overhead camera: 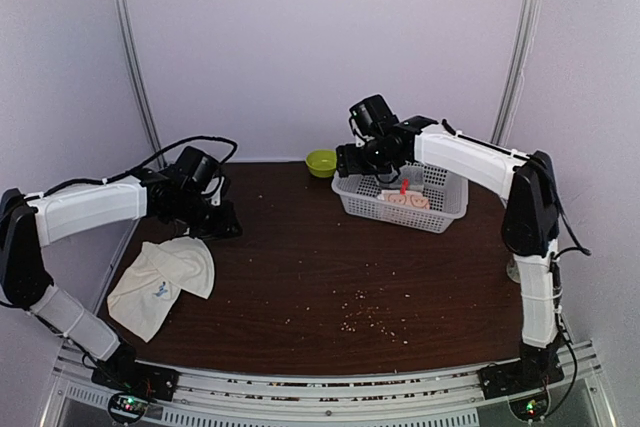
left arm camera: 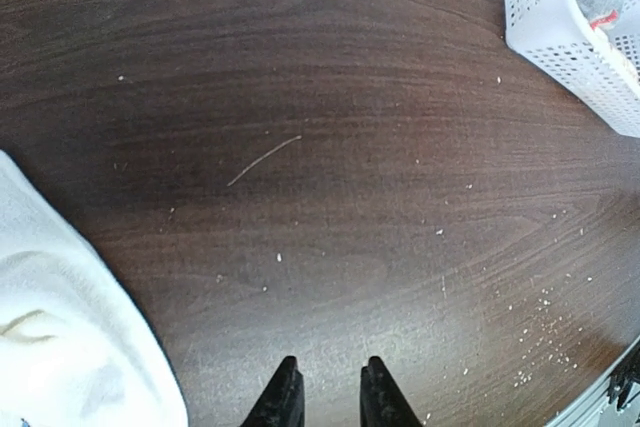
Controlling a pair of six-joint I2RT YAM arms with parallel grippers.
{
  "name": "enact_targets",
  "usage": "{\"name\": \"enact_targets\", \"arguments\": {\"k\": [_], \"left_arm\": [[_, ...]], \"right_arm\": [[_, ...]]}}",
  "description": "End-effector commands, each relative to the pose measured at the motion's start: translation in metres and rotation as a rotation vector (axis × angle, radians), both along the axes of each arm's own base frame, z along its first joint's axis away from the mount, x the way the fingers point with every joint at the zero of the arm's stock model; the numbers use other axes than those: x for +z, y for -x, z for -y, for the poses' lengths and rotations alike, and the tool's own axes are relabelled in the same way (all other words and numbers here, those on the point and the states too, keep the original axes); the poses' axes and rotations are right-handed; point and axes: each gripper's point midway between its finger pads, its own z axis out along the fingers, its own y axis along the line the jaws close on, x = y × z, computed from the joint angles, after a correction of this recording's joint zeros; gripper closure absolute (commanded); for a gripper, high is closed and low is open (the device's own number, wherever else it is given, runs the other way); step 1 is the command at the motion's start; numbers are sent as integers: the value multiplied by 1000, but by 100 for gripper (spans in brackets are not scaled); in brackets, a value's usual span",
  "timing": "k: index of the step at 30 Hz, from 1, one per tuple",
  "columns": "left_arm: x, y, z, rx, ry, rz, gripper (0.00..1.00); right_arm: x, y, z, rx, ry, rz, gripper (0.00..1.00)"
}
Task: Roll the towels
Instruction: Pick up the towel from the center of the board.
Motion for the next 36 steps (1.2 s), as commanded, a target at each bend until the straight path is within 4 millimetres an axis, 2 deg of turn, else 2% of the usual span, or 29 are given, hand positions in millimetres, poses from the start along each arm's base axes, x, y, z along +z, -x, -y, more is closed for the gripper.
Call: {"name": "enact_targets", "arguments": {"k": [1, 3, 7, 9, 11, 14, 18, 25, 28, 31, 34, 36], "left_arm": [[11, 6, -9, -1, -4, 47, 79], [11, 10, -18, 19, -33, 56, 78], [9, 16, -48, 108, -113, 58, 71], [2, 20, -68, 183, -148, 27, 63], [-9, 23, -91, 280, -165, -20, 47], [-28, 30, -113, 396, -101, -100, 40], [-48, 34, -105, 411, -35, -169, 35], [-89, 37, -82, 313, -181, -265, 31], [-102, 43, -74, 268, -254, -292, 32], [-122, 52, -72, 241, -303, -343, 39], [-136, 60, -71, 225, -321, -375, 53], [-139, 62, -69, 209, -314, -376, 76]], "right_arm": [[-13, -10, 8, 28, 160, -31, 21], [-9, -3, 1, 36, 123, -23, 21], [28, 27, -13, 64, 33, 99, 21], [44, 46, -15, 72, -20, 134, 21], [60, 65, -15, 87, -76, 156, 21], [64, 91, -17, 118, -120, 156, 22], [51, 125, -22, 181, -126, 117, 22], [28, 163, -9, 220, -119, 50, 23], [26, 173, 4, 210, -112, 51, 23], [27, 178, 17, 190, -104, 66, 23], [32, 182, 28, 171, -103, 83, 23], [36, 184, 33, 158, -102, 94, 23]]}}
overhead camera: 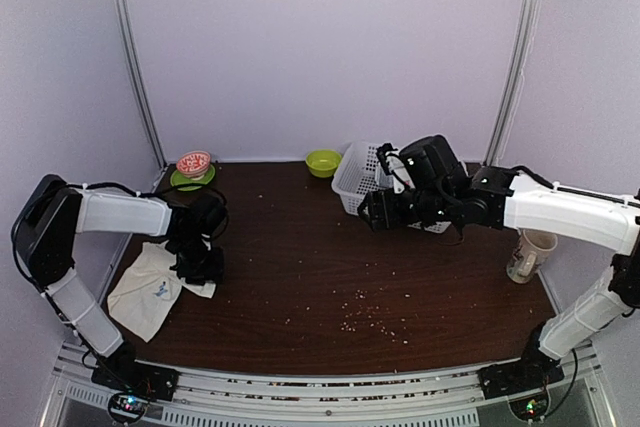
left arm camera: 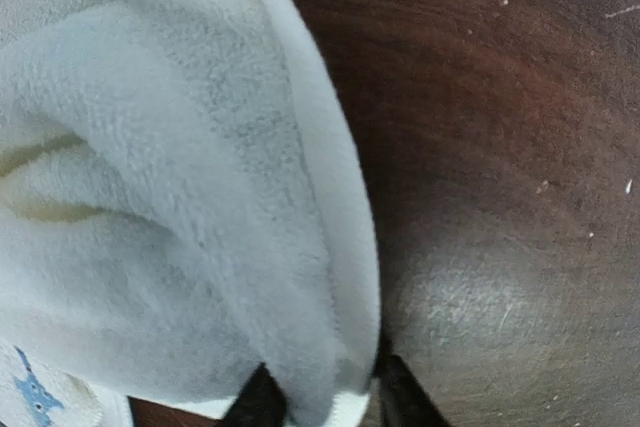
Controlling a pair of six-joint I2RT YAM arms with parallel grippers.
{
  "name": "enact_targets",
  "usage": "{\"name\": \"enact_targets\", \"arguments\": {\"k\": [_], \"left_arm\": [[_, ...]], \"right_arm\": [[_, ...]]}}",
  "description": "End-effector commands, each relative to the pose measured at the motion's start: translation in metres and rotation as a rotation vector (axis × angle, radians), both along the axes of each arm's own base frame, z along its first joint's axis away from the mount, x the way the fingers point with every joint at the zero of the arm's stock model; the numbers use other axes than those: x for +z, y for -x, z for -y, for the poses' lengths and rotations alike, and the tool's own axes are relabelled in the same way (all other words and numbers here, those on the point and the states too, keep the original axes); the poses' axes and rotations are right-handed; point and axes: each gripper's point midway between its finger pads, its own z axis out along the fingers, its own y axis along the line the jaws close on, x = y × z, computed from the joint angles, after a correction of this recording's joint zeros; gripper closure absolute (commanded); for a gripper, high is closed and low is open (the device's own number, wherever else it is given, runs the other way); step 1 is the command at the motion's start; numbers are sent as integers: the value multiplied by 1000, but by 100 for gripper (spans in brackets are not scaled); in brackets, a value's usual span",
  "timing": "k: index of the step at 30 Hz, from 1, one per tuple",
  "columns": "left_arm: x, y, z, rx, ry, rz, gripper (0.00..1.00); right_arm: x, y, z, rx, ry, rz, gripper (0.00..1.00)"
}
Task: Roll the towels
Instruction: Pick up the towel from the center of the board.
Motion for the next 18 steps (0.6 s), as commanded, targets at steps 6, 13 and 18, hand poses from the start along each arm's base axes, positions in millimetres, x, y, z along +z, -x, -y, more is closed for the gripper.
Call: {"name": "enact_targets", "arguments": {"k": [6, 13, 18], "left_arm": [[54, -26, 73, -218, 150, 138, 100], [247, -16, 221, -575, 378, 411, 100], [197, 12, 198, -513, 334, 321, 50]], "right_arm": [[42, 3, 36, -112, -23, 119, 23], [102, 7, 89, -259, -57, 279, 23], [119, 21, 116, -304, -100, 323, 21]]}}
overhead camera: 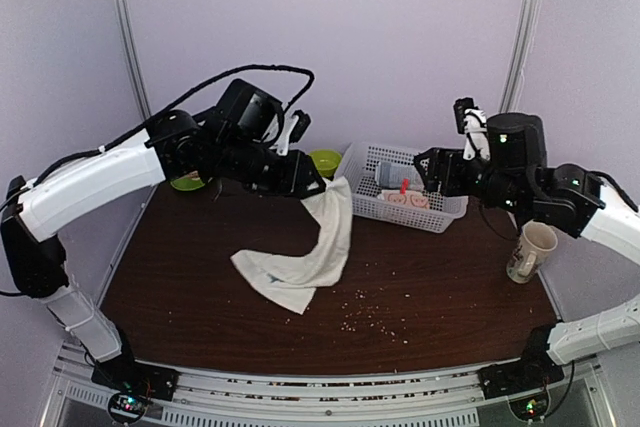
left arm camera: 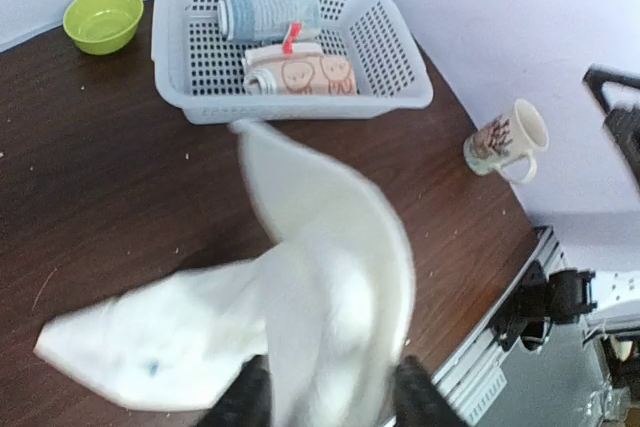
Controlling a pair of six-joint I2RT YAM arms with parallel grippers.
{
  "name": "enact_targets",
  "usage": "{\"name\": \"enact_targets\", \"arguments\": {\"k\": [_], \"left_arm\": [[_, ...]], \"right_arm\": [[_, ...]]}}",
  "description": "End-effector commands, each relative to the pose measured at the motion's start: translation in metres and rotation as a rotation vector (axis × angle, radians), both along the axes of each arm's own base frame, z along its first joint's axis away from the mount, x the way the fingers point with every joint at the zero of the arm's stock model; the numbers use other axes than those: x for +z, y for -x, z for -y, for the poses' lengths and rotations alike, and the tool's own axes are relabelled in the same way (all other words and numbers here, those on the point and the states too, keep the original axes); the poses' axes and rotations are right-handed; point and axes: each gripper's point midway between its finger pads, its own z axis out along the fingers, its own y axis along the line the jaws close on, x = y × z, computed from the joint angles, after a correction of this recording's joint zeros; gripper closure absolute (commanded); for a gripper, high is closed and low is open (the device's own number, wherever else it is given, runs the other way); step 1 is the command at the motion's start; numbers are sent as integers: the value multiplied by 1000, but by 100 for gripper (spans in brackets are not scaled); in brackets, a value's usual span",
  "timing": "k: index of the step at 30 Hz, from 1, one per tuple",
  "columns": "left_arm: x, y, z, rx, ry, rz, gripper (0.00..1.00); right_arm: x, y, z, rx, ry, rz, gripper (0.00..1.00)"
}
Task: Roll the towels
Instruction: Pick up the towel from the center of the board, then place the towel at the center of the board, then pick up the towel from the center of the board.
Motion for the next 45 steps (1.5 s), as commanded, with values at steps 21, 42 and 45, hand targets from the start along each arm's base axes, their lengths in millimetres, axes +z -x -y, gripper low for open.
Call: {"name": "enact_targets", "arguments": {"k": [21, 42, 45], "left_arm": [[-170, 37, -90, 132, -265, -181, 43], [-181, 43, -107, 117, -292, -125, 44], [-182, 44, -107, 121, -286, -132, 44]], "right_arm": [[-204, 35, -57, 215, 183, -444, 34], [-263, 29, -110, 475, 714, -543, 39], [-271, 19, -114, 441, 741, -543, 46]]}}
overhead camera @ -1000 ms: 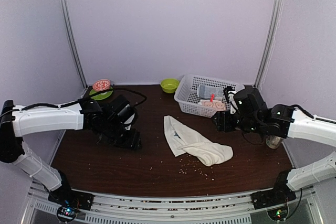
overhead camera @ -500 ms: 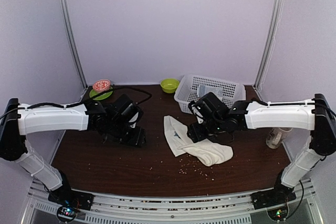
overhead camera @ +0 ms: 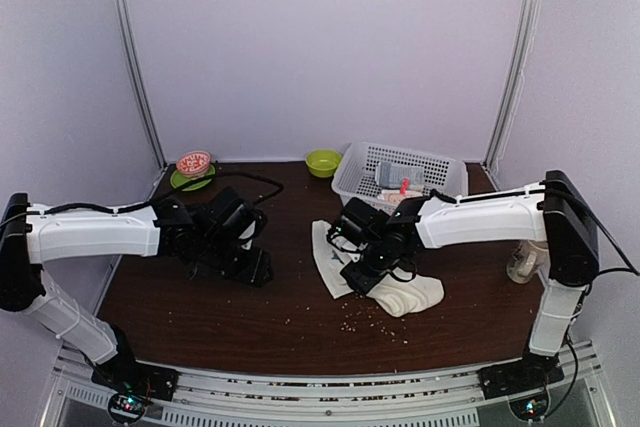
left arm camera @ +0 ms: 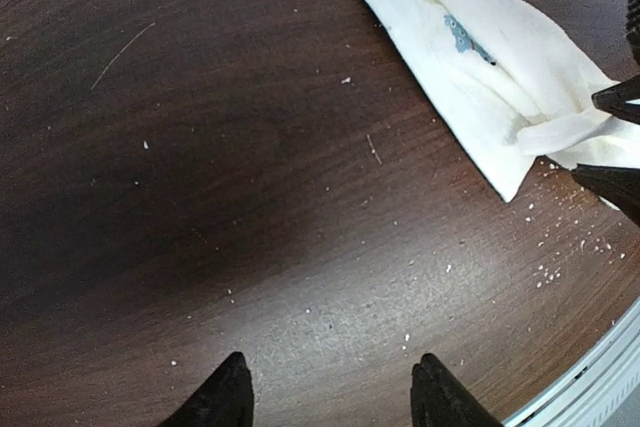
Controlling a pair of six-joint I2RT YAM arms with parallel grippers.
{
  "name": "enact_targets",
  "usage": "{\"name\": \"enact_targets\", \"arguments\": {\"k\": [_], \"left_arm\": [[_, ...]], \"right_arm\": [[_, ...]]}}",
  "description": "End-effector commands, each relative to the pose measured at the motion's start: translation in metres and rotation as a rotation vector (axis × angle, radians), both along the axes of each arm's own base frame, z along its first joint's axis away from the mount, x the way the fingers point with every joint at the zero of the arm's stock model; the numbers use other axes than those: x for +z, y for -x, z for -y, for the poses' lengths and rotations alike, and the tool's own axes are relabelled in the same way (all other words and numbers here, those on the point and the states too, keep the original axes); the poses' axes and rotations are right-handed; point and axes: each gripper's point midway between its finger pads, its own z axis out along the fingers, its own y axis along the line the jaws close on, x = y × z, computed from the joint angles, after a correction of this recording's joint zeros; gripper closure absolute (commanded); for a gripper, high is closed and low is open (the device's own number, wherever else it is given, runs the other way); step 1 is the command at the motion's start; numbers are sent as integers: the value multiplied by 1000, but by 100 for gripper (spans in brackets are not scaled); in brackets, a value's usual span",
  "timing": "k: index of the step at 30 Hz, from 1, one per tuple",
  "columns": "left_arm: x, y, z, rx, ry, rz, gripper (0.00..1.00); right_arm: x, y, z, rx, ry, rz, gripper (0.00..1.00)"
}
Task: Roll the towels
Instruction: Pick up the towel from the center of the board.
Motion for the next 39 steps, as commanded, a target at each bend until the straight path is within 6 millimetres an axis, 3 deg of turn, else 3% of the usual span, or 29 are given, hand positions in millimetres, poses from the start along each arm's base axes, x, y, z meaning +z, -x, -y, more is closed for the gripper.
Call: {"name": "enact_targets", "arguments": {"k": [1, 7, 10, 13, 16, 18, 21, 24, 27, 28, 30, 31, 33, 37, 39], "left_arm": [[7, -5, 3, 3, 31, 39, 45], [8, 0, -8, 27, 34, 49, 45], [10, 0, -11, 39, 36, 58, 45], [14, -1, -12, 49, 43, 68, 45], [21, -2, -15, 58, 55, 89, 45], [28, -3, -18, 64, 64, 111, 45], [49, -7, -27, 97, 88, 180, 46], [88, -12, -49, 179, 130, 304, 45], [137, -12, -75, 255, 208, 444, 44], [150, -11, -83, 274, 232, 485, 44], [173, -7, -98, 304, 277, 556, 43], [180, -5, -102, 307, 288, 582, 43], [184, -4, -107, 302, 288, 608, 42], [161, -7, -103, 286, 209, 563, 37], [144, -11, -97, 274, 167, 520, 37]], "right_arm": [[-5, -9, -5, 7, 63, 27, 49], [0, -12, -11, 21, 66, 41, 78], [11, -14, -14, 20, 52, 54, 100], [31, -17, -20, 16, 11, 81, 100], [66, -17, -29, 22, -85, 108, 100], [99, -11, -41, 50, -195, 107, 100], [178, 1, -60, 103, -440, 138, 100], [262, 20, -75, 174, -683, 145, 100], [340, 52, -83, 293, -909, 125, 100], [360, 60, -81, 322, -963, 132, 100], [381, 71, -70, 344, -1020, 155, 100], [383, 72, -62, 336, -1021, 175, 100], [362, 63, -40, 271, -963, 218, 100], [273, 32, 21, 24, -802, 261, 100], [224, 31, 53, -73, -715, 271, 100]]}}
